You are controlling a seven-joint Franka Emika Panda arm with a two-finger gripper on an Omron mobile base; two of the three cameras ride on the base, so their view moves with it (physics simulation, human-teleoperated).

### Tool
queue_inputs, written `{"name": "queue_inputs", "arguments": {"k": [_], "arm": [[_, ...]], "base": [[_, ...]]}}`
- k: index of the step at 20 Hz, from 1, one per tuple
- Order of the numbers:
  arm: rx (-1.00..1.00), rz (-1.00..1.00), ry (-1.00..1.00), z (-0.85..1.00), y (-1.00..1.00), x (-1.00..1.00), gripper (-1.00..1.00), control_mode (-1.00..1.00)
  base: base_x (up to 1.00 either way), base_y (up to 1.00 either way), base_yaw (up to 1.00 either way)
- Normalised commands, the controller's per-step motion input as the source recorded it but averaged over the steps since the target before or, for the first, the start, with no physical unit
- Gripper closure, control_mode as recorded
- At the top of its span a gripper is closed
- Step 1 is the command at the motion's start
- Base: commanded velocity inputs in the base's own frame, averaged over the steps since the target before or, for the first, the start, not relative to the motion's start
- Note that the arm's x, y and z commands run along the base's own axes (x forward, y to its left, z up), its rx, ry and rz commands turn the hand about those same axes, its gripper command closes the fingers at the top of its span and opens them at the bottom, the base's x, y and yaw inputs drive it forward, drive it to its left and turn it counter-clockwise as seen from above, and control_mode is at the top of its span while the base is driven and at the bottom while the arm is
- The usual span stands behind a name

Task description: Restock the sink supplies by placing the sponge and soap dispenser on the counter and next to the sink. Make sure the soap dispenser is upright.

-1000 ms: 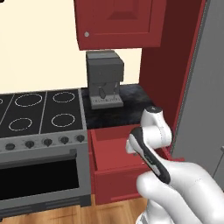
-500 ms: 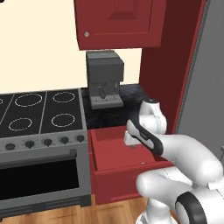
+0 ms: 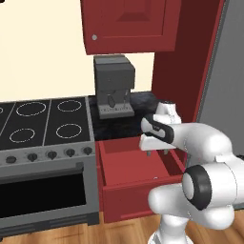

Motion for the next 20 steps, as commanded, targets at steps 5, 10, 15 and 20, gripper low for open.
{"name": "queue_inputs", "arguments": {"k": [5,10,15,20], "arm": [[0.07,0.00,0.07,-0.04,-0.34,0.36,-1.00,-1.00],[0.04,0.01,0.10,-0.10,-0.18,0.44,-1.00,-1.00],[0.00,0.04,0.07,-0.17,-0.02,0.34,-1.00,-1.00],[0.00,0.00,0.00,-0.19,-0.09,0.01,-1.00,-1.00]], "base": [[0.00,0.00,0.00],[0.00,0.00,0.00],[0.00,0.00,0.00],[0.00,0.00,0.00]]}}
